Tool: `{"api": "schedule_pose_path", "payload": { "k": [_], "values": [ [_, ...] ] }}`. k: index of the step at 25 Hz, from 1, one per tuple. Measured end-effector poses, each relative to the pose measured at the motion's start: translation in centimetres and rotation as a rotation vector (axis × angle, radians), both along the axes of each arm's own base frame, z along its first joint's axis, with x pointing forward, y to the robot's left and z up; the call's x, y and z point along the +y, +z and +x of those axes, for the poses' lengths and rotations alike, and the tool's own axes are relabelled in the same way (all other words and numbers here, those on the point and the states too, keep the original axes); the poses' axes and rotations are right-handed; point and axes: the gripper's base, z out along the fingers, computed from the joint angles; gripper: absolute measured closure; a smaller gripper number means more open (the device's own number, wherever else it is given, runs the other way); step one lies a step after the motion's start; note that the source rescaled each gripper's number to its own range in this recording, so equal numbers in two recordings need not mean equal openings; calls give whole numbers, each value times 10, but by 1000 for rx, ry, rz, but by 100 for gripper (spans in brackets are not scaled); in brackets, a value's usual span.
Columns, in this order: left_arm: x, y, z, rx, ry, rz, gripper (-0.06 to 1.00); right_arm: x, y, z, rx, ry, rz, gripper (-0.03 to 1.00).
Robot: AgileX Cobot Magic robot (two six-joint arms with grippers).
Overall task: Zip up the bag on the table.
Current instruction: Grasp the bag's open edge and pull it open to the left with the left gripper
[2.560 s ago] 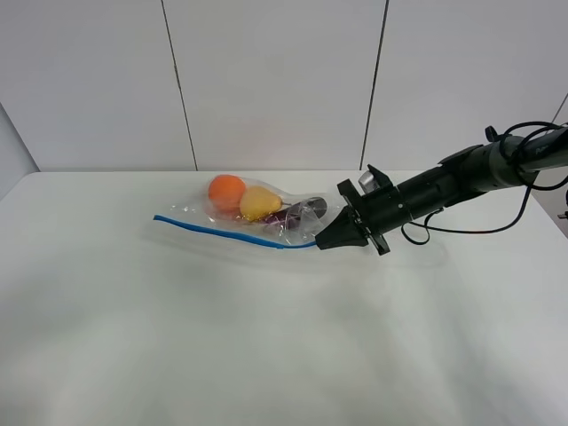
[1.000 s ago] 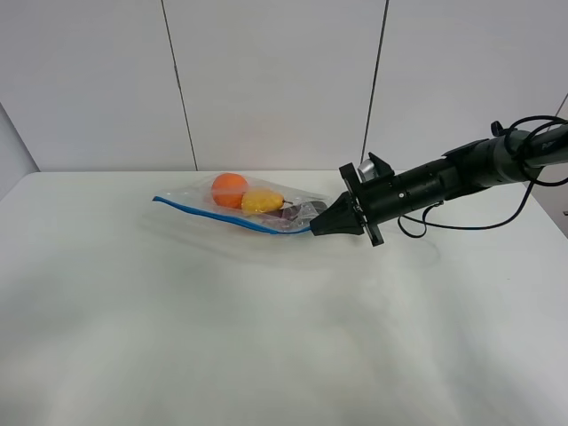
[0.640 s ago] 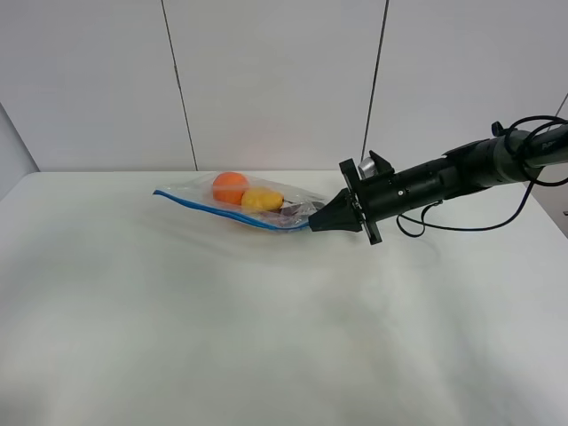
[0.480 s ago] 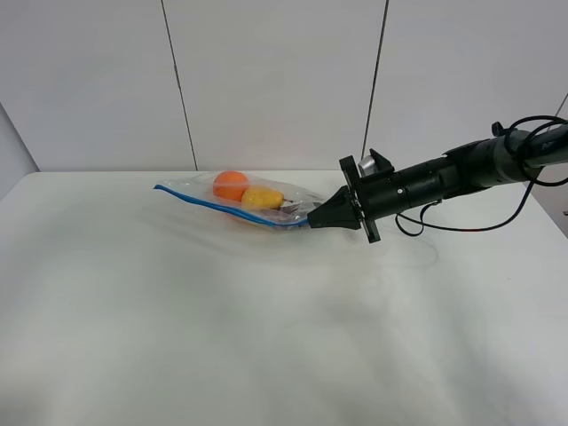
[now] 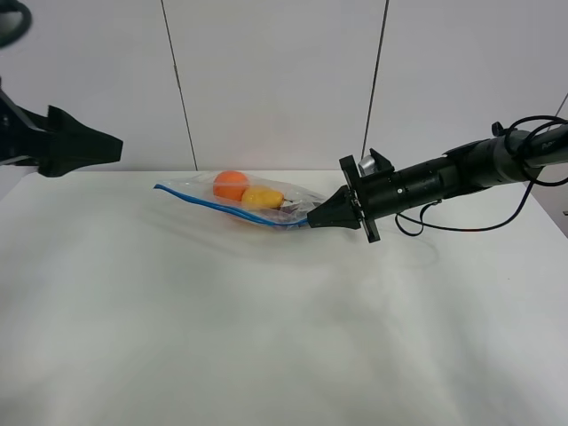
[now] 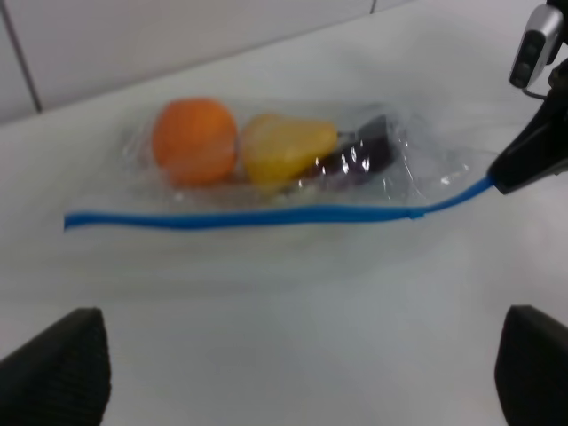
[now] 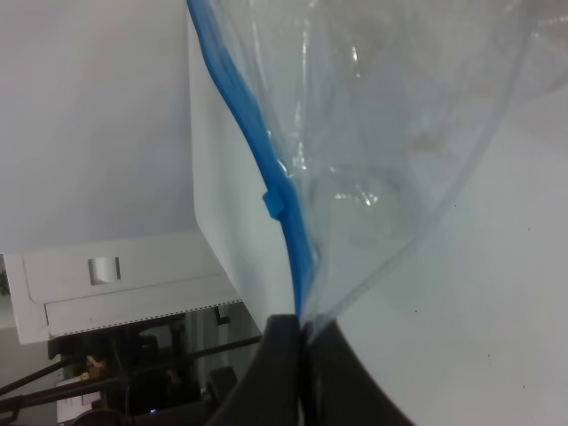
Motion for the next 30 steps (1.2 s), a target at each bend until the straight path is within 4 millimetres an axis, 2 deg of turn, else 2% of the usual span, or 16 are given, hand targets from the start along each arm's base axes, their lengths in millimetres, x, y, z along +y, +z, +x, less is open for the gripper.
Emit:
{"api": "schedule_pose_path", "payload": {
  "k": [4,8,13,20,23,30],
  "values": [
    [-3,-15,23,-132,-162,198,-6,0,0,0,0,-1,1,96],
    [-20,-21,30,-329,-405,437,-6,0,0,0,0,-1,1,96],
    [-55,-12,26,-511,-518,457,-6,0,0,0,0,-1,1,96],
    [-93,-11,17,-589,-536,527,-6,0,0,0,0,-1,1,96],
    [-101,-24,18,-563,-546,555,-6,0,0,0,0,-1,1,96],
    [-114,-78,43,-393,-605,583,-6,0,0,0,0,-1,1,96]
  ]
}}
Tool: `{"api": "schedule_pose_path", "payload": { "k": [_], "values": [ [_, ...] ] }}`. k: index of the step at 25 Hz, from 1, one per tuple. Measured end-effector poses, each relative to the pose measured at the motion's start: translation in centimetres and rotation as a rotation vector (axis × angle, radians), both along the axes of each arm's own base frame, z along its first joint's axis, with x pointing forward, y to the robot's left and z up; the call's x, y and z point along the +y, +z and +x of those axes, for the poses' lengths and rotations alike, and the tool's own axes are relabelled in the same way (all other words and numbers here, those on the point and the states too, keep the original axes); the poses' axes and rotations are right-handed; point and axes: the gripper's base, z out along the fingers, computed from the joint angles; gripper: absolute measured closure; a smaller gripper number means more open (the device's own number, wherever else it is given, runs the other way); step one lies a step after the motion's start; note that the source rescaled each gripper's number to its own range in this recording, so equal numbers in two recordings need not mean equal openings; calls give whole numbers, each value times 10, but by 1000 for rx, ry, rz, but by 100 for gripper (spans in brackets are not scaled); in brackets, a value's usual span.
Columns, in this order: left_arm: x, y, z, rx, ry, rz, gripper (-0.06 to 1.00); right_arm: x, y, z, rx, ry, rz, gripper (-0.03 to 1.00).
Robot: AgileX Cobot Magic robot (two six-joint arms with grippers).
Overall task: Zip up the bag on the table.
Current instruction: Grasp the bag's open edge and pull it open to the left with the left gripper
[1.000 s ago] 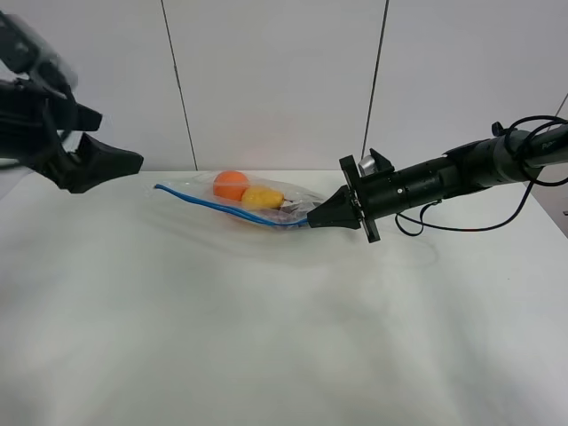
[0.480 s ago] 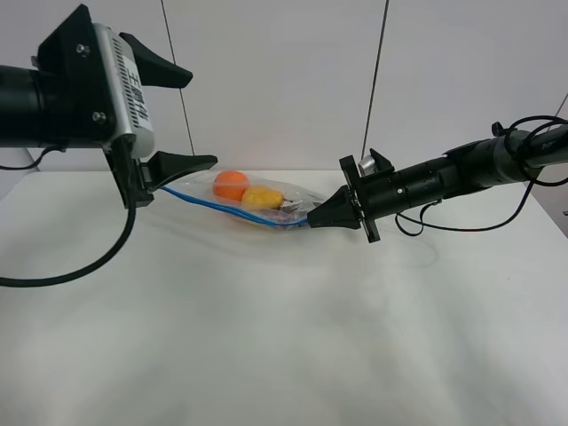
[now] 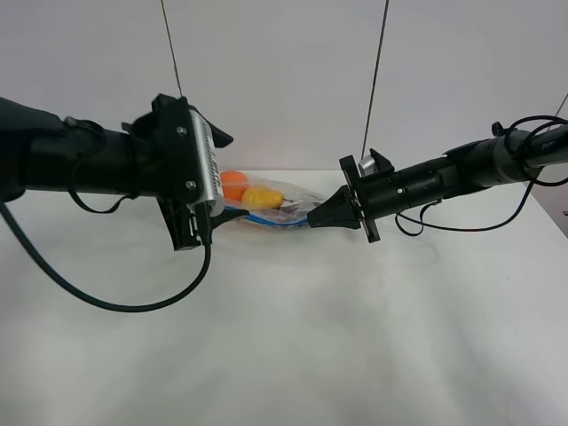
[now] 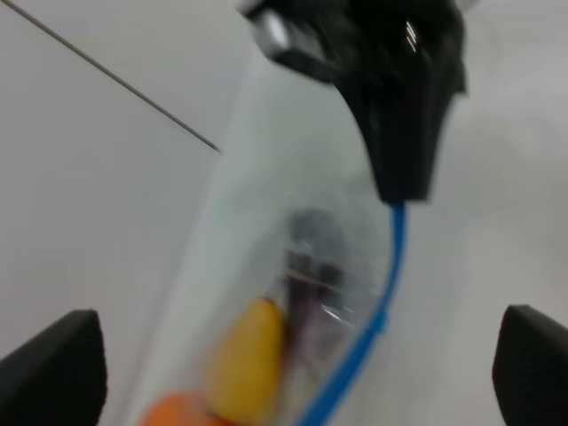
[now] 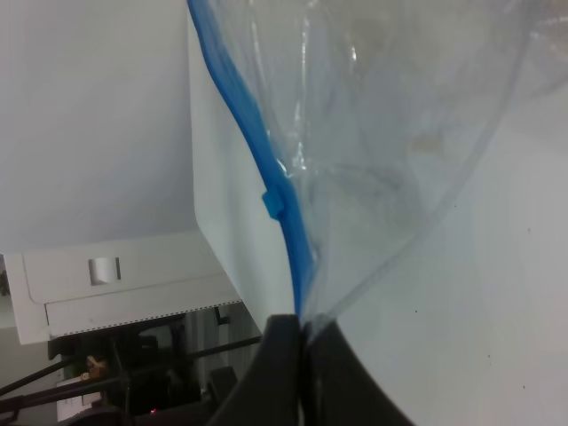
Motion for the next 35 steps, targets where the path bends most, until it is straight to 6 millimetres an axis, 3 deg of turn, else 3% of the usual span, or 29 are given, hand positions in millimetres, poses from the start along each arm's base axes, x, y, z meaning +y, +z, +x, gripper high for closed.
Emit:
{"api": "schedule_pose_path", "payload": {
  "k": [5,8,16,20,25,29,35],
  "values": [
    [-7,-42,15,103,-13,65,-6,0,0,0,0,0,0,96],
    [-12,-56,22,152,0,36,-3,0,0,0,0,0,0,96],
    [-23,-69,37,105,-67,20,-1,0,0,0,0,0,0,96],
    [-27,-74,37,98,-122,28,6,0,0,0,0,0,0,96],
    [-48,-77,29,66,-216,63,9,0,0,0,0,0,0,96],
    [-60,-87,36,56,-232,106,10,0,0,0,0,0,0,96],
    [-65,-97,54,50,-188,148,32,0,0,0,0,0,0,96]
  ]
}}
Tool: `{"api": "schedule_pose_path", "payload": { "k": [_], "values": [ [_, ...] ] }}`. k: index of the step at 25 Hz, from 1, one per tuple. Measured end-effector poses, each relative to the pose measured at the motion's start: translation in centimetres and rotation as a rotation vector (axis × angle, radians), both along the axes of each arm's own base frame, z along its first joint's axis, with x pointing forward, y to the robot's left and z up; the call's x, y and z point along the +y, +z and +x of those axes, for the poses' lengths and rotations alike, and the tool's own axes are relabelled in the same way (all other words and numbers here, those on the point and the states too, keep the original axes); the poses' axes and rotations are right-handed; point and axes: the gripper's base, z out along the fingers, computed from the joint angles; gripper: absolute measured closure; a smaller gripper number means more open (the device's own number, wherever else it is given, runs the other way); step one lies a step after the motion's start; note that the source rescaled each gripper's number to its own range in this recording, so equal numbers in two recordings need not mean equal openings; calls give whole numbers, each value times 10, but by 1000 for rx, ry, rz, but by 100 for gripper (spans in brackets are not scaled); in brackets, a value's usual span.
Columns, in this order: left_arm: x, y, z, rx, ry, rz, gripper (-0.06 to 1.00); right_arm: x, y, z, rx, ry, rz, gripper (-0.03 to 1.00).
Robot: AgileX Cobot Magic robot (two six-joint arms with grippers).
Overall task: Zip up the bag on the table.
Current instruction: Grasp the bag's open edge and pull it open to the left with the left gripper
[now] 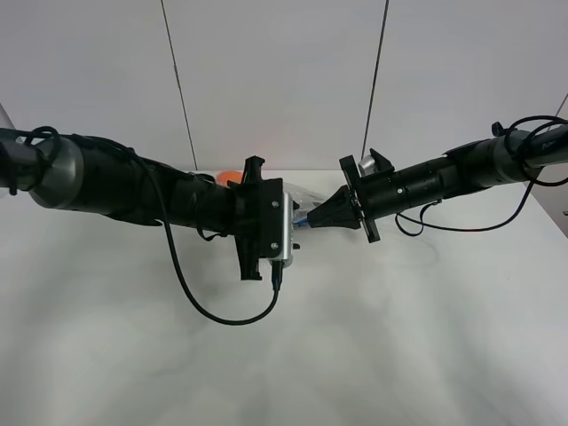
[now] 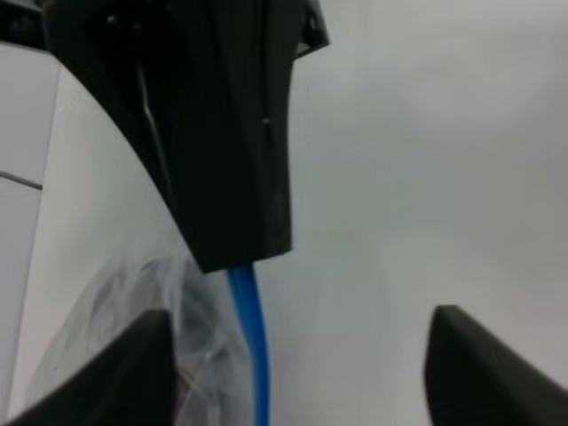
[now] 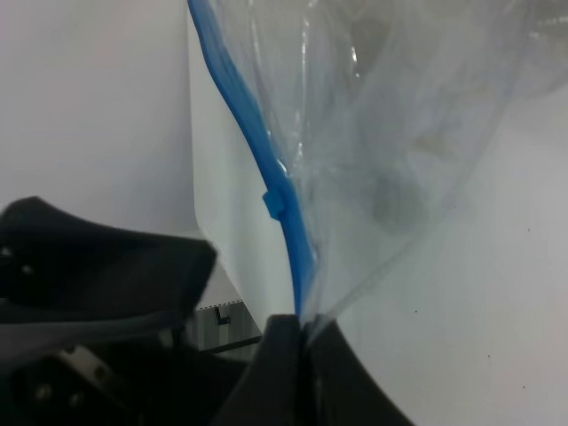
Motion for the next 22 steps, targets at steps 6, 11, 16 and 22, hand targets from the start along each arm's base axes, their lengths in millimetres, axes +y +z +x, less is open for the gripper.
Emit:
{"api": "schedule_pose_path", "payload": {
  "k": [6,11,16,22],
  "values": [
    [2,-16,7,10,38,61,49,0,0,0,0,0,0,96],
    [2,-16,10,2,49,69,55,0,0,0,0,0,0,96],
    [3,-18,14,-4,69,90,56,0,0,0,2,-1,0,96],
    [4,-18,14,-6,76,97,77,0,0,0,3,-1,0,96]
  ]
}}
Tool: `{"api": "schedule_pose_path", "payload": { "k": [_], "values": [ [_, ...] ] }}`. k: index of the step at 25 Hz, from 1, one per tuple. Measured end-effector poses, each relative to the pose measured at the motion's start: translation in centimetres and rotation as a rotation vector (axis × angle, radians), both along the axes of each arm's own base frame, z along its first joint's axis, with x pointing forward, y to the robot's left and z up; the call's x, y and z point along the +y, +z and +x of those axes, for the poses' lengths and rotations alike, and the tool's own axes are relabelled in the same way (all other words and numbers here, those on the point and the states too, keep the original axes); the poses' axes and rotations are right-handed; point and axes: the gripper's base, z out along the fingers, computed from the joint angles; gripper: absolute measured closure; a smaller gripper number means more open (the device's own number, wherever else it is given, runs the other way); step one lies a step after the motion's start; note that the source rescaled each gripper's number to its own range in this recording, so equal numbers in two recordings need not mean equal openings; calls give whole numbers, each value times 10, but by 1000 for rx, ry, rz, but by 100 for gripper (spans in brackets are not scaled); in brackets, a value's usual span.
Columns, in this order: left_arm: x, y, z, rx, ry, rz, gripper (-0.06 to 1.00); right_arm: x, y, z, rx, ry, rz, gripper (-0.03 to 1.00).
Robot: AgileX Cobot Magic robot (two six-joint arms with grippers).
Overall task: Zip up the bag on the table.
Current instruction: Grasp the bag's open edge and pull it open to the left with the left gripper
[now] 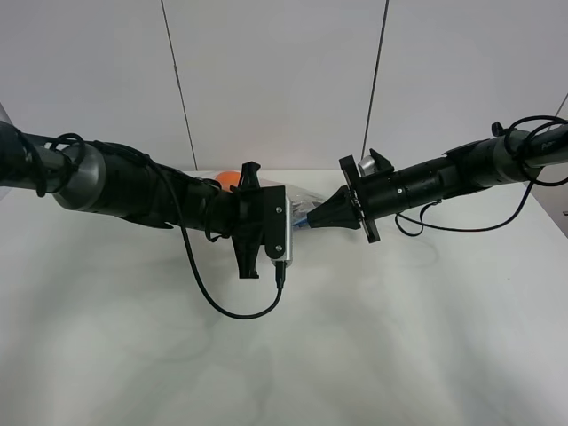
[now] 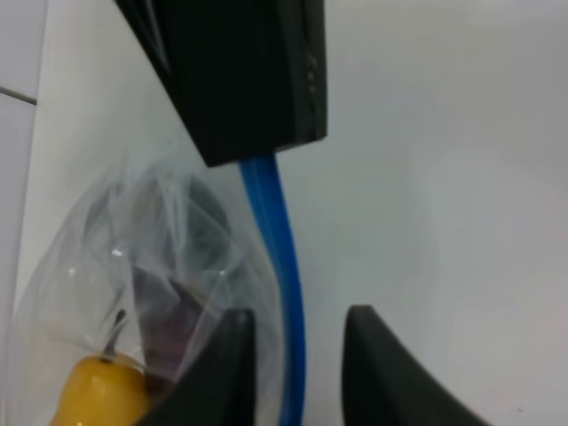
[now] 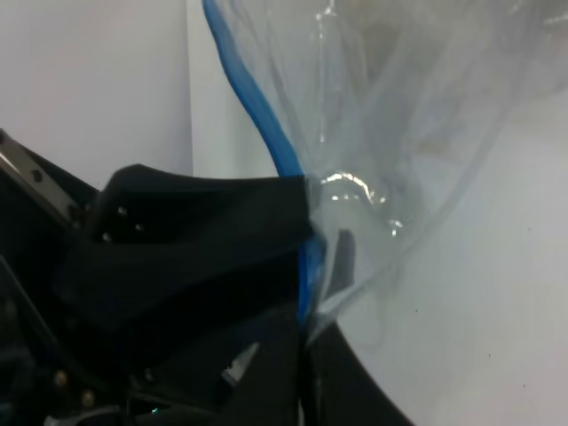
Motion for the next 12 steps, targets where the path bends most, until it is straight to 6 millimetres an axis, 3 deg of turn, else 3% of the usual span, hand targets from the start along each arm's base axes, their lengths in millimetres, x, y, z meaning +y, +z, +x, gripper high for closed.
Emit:
{"api": "schedule_pose_path", "payload": {
  "k": [12],
  "values": [
    [3,-1,2,-7,26,23,94,0,0,0,0,1,0,96]
  ]
}}
